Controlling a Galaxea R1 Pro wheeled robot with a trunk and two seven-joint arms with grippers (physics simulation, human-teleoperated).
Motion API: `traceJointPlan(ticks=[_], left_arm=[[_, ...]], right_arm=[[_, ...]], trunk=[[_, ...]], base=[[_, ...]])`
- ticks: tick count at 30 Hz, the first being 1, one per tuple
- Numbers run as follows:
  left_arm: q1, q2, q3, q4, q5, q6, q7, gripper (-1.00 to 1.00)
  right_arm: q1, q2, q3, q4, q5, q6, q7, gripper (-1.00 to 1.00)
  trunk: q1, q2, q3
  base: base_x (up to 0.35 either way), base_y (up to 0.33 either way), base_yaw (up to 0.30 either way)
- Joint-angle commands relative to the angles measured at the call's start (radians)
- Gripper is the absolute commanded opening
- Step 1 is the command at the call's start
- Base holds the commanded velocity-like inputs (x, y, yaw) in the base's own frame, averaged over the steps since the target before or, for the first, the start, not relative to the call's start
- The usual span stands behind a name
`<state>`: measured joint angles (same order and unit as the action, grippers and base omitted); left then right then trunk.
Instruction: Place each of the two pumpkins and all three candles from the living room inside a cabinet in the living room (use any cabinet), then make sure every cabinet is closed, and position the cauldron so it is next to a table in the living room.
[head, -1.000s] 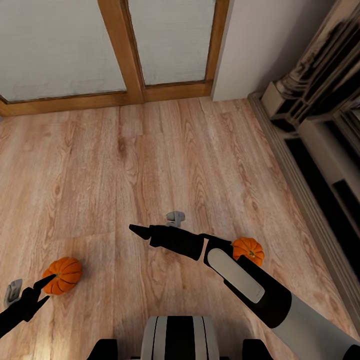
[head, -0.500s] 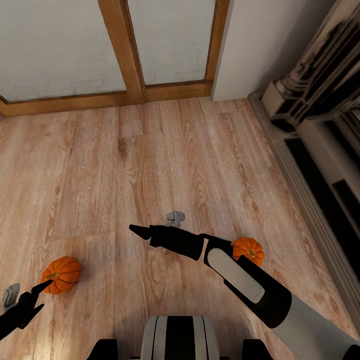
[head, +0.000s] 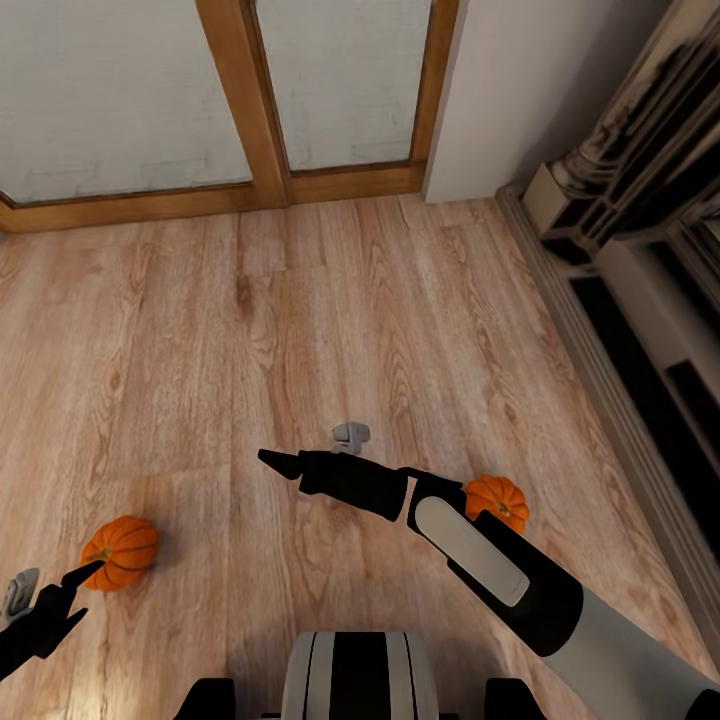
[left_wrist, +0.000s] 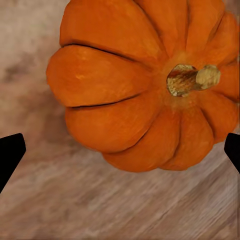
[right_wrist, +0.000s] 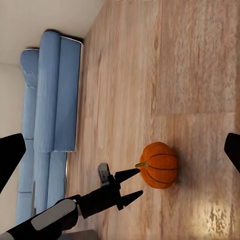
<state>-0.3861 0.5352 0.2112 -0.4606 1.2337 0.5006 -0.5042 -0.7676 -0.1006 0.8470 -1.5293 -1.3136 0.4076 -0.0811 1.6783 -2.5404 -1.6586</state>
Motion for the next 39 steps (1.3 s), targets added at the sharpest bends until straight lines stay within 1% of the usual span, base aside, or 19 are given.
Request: traceJointPlan(ticks=[1,9,15,23,39], left_arm=[[0.0,0.0,0.003,0.0,0.006,0.008,-0.001,1.0],[0.0,0.0,0.003,0.0,0.007,0.007,-0.001,1.0],[-0.001,0.0,0.004,0.0,0.007,0.007,-0.001,1.0],[0.0,0.001,0.004,0.0,0.007,0.006,-0.001,1.0],[0.0,0.001,0.004,0.0,0.007,0.004,-0.001,1.0]], right_arm=[[-0.001,-0.001,0.001,-0.002,-0.01,0.0,-0.009,1.0],[-0.001,0.0,0.001,-0.001,-0.009,0.0,-0.009,1.0],[-0.001,0.0,0.001,-0.001,-0.009,0.0,-0.009,1.0],[-0.001,-0.001,0.001,-0.001,-0.008,0.0,-0.009,1.0],[-0.001,-0.001,0.001,0.0,-0.007,0.0,-0.009,1.0]], trunk=[[0.0,0.0,-0.001],[0.0,0.0,-0.001],[0.0,0.0,-0.001],[0.0,0.0,-0.001],[0.0,0.0,-0.001]], base=[[0.076,0.0,0.0],[0.018,0.0,0.0],[0.143,0.0,0.0],[0.022,0.003,0.0],[0.054,0.051,0.0]])
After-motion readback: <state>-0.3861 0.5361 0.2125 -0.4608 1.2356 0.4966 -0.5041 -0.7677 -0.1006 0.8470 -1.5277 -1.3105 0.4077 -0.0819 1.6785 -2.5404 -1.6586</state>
